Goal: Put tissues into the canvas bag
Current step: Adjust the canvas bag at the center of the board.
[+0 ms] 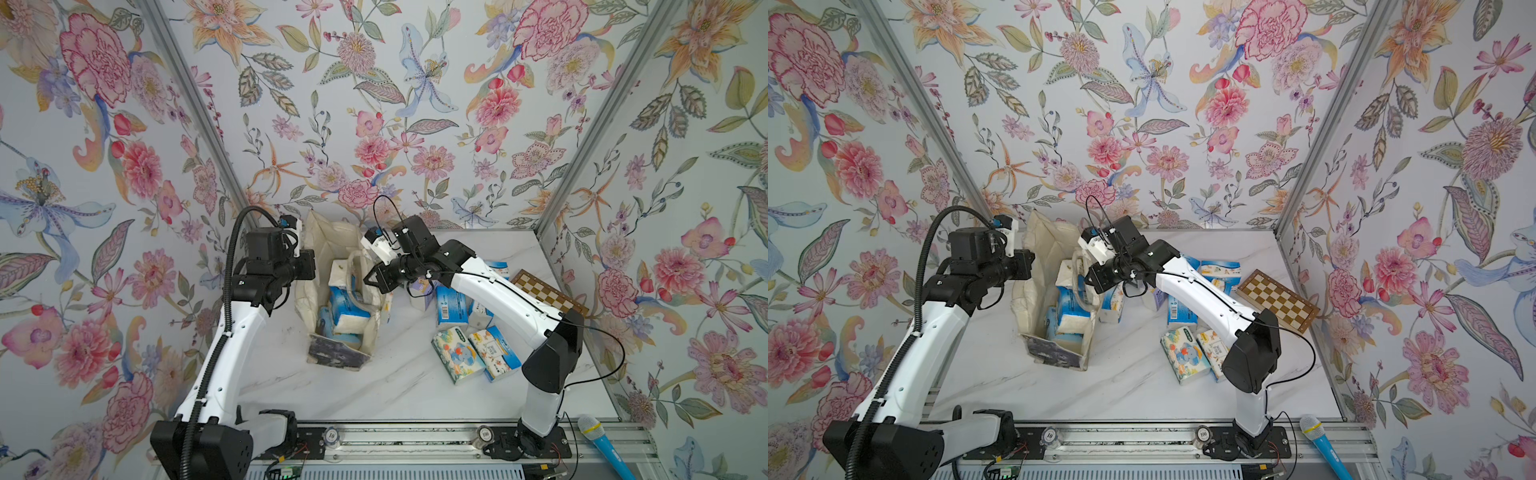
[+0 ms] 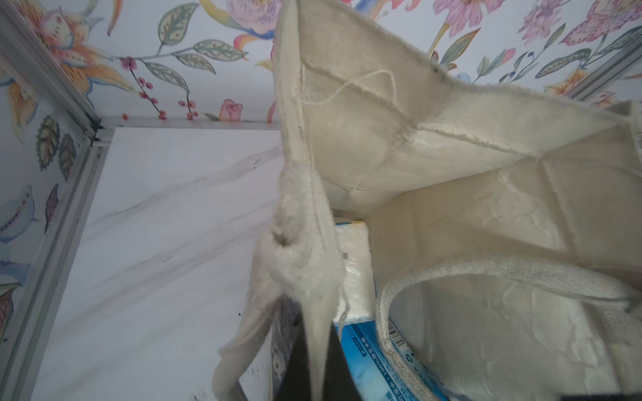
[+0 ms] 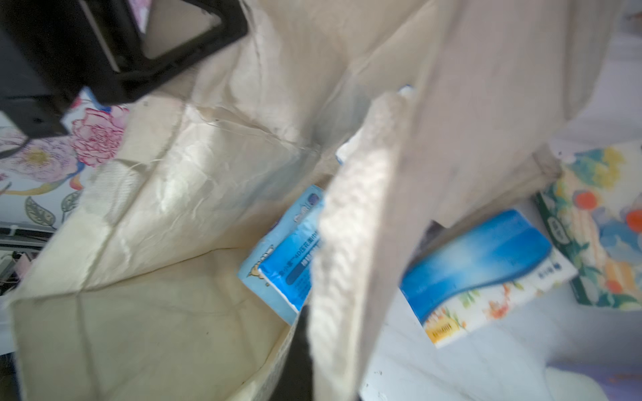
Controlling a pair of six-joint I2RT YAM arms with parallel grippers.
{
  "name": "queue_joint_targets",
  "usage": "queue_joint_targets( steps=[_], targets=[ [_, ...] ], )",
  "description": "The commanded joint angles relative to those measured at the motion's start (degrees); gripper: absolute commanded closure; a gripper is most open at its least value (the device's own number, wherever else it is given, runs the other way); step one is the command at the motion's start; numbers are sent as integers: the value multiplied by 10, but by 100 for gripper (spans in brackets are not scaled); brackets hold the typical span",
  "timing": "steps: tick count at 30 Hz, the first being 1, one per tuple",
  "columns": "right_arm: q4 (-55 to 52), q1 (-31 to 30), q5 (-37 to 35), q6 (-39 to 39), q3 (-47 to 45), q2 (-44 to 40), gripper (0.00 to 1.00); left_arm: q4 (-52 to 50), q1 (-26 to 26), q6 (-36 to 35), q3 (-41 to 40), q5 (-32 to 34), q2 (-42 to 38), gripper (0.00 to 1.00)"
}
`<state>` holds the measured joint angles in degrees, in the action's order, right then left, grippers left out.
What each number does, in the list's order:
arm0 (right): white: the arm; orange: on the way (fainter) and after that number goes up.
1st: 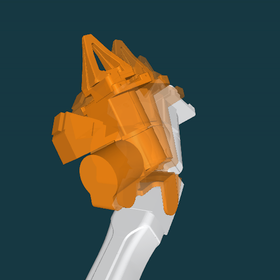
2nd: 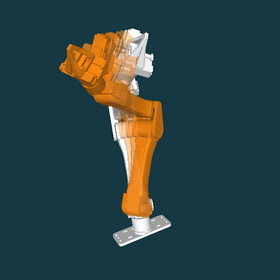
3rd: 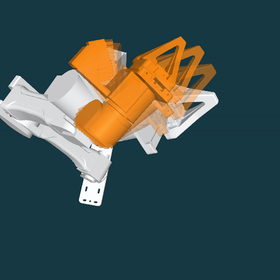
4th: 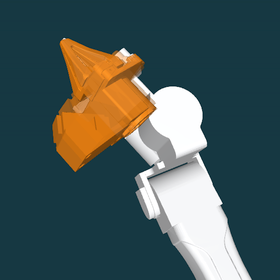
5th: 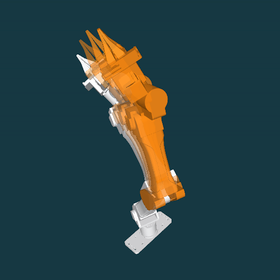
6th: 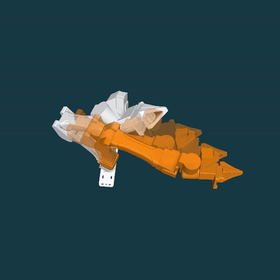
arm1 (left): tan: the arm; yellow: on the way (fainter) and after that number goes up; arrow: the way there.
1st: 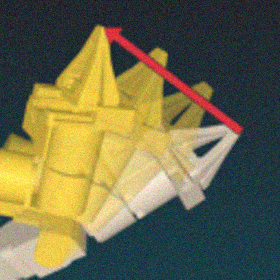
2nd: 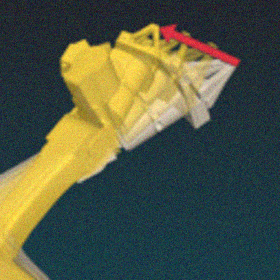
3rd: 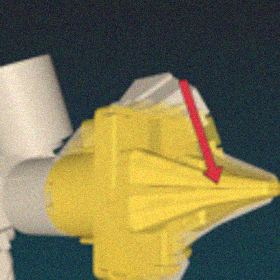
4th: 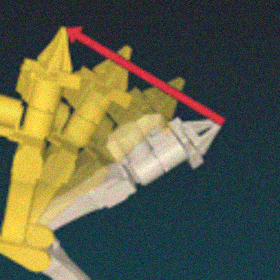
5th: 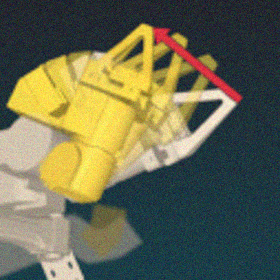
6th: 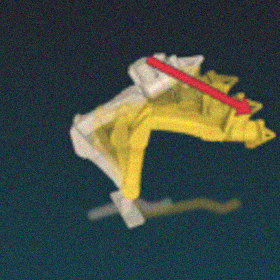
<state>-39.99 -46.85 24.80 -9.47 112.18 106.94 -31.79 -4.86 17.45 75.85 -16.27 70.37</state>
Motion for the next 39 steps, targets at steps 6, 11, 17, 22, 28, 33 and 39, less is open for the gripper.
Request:
queue_joint_targets(
  steps=[6, 11, 17, 22, 28, 33, 39],
  targets=[
    [22, -1, 49, -30, 30, 22, 100, 22, 3, -20, 59, -6, 19, 100],
    [22, 14, 56, -49, -17, 44, 100, -12, 3, -31, 38, -2, 37, 100],
    [22, 21, 47, -64, -18, 72, 100, -55, 2, -54, 43, 46, 52, 100],
    [24, 35, -5, -67, -34, 37, 100, -78, 3, -70, 31, 85, 66, 100],
    [38, 57, -60, -80, -88, -33, 100, -82, 3, -85, 23, 108, 71, 100],
    [38, 82, -51, -106, -135, -29, 98, -75, 2, -89, 16, 108, 77, 100],
    [38, 88, -49, -87, -144, -32, 88, -57, 3, -89, 5, 91, 84, 100]
  ],
)
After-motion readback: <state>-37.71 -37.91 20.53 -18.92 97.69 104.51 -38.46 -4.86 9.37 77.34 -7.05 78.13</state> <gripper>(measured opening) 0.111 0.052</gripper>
